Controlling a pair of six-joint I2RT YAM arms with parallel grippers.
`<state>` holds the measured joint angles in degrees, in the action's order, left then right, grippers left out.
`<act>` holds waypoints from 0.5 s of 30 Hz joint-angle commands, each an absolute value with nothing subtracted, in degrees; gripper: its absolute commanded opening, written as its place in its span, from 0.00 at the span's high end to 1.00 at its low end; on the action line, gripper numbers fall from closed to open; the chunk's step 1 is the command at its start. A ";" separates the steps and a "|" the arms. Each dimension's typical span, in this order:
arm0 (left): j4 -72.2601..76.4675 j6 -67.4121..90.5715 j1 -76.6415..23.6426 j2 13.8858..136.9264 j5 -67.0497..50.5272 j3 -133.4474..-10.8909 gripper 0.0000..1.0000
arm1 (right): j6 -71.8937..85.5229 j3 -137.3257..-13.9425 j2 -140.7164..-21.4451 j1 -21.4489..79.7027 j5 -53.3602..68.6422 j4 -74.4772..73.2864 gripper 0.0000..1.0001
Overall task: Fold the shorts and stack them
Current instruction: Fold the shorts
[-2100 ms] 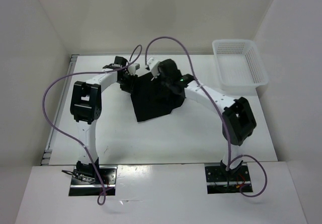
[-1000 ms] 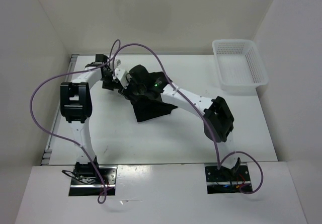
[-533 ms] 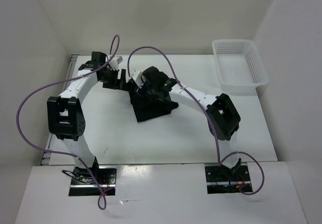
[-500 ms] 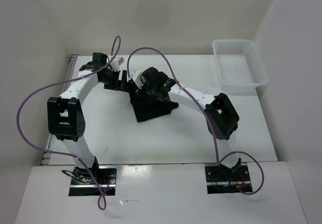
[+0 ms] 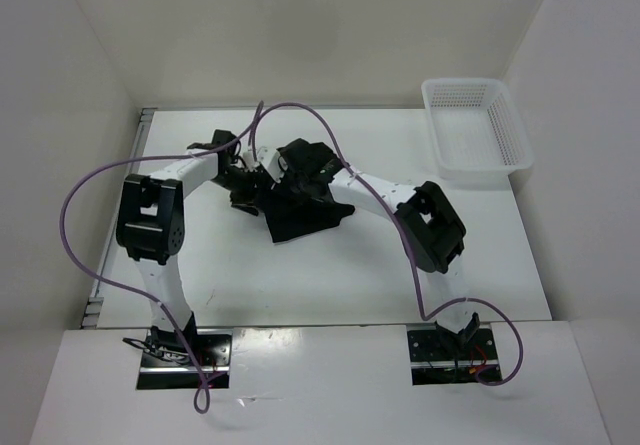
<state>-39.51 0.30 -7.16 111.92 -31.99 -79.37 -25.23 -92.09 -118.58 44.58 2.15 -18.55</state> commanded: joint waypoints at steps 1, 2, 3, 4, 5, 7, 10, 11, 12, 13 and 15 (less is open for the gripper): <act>-39.73 0.00 -7.91 114.16 -34.28 -79.19 0.42 | -26.27 -94.48 -119.71 44.30 0.10 -15.83 0.72; -39.73 0.00 -7.91 115.04 -34.28 -79.71 0.46 | -26.28 -94.48 -120.32 44.30 0.09 -15.30 0.77; -39.73 0.00 -7.91 115.05 -34.28 -79.72 0.50 | -26.28 -94.48 -120.32 44.30 -0.61 -15.29 0.81; -39.73 0.00 -7.91 115.66 -34.28 -79.72 0.56 | -26.89 -94.48 -120.32 44.30 -0.62 -15.29 0.89; -39.03 0.00 -7.91 115.66 -33.58 -79.72 0.59 | -26.89 -94.48 -120.32 44.30 -0.62 -15.29 0.93; -38.41 0.00 -7.91 116.19 -33.57 -79.72 0.63 | -26.89 -94.48 -120.32 44.30 -0.09 -15.82 1.00; -38.41 0.00 -7.91 116.72 -33.57 -80.24 0.68 | -27.50 -94.48 -119.54 44.30 1.22 -16.52 1.00; -38.41 0.00 -7.91 116.72 -33.57 -80.24 0.73 | -27.51 -95.00 -119.53 44.30 1.23 -17.31 1.00; -38.41 0.00 -7.91 116.72 -33.57 -80.24 0.76 | -27.51 -95.01 -117.79 44.30 2.27 -17.92 1.00; -38.41 0.00 -7.91 117.24 -33.05 -80.24 0.80 | -28.12 -95.53 -116.82 44.30 4.03 -18.54 1.00; -37.88 0.00 -6.77 117.25 -33.05 -80.24 0.88 | -28.73 -95.54 -114.71 44.30 5.97 -20.47 1.00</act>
